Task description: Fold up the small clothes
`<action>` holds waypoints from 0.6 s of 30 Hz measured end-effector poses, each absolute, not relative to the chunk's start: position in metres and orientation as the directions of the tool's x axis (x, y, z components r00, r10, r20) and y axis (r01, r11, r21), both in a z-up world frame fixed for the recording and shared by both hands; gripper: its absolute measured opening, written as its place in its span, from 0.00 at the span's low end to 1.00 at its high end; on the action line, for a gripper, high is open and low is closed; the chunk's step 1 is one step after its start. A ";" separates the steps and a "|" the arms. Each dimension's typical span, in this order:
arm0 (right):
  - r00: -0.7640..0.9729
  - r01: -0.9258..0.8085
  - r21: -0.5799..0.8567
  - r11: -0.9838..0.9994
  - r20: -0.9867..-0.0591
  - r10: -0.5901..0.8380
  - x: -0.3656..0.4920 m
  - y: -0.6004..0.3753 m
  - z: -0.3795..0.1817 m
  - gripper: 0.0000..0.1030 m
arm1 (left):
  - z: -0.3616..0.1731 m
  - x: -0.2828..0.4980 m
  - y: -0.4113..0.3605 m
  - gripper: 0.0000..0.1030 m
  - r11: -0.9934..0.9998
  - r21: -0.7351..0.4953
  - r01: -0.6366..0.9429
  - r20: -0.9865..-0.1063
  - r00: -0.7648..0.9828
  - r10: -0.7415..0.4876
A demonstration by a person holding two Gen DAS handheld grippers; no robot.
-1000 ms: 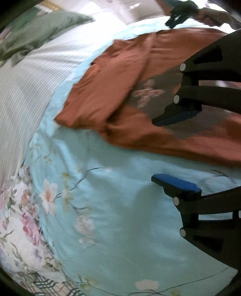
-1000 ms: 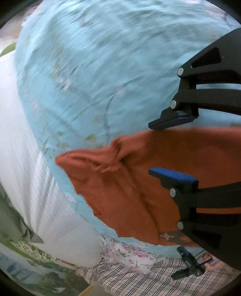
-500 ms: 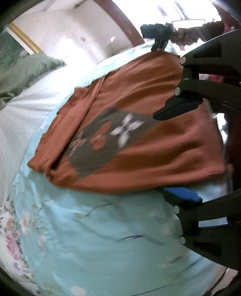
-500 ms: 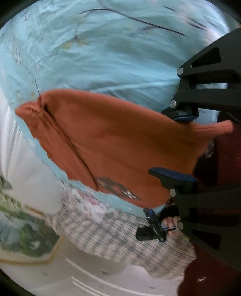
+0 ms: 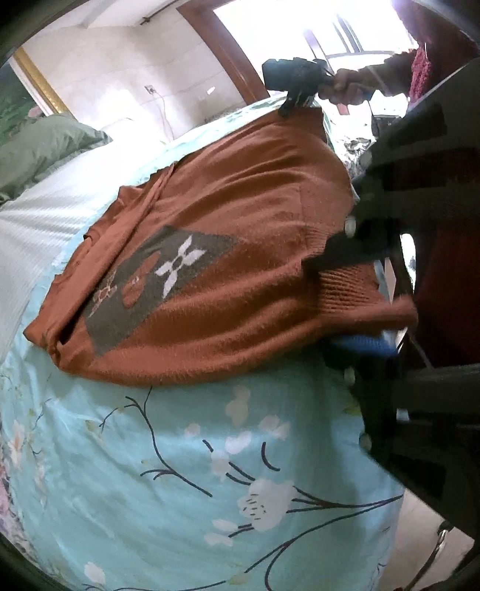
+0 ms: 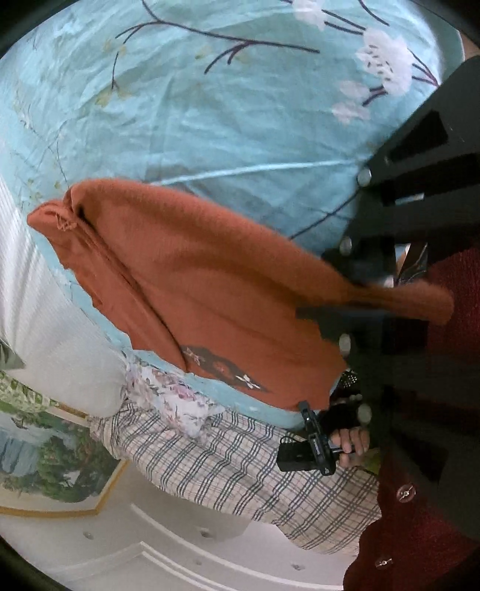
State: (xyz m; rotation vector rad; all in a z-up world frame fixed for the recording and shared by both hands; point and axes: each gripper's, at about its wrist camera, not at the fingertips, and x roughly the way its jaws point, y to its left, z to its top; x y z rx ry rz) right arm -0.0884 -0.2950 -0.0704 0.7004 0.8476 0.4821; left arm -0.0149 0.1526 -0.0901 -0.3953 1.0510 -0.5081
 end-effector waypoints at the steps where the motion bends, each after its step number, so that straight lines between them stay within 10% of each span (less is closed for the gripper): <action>1: 0.594 -0.114 0.746 0.656 -0.478 0.647 -0.091 -0.299 -0.069 0.09 | -0.090 -0.015 0.153 0.06 0.820 -0.532 0.209 -0.718 0.402 -0.568; 18: 0.757 -0.226 0.783 0.580 -0.233 0.610 -0.048 -0.318 -0.002 0.08 | 0.016 0.014 0.156 0.05 0.773 -0.576 0.267 -0.452 0.683 -0.573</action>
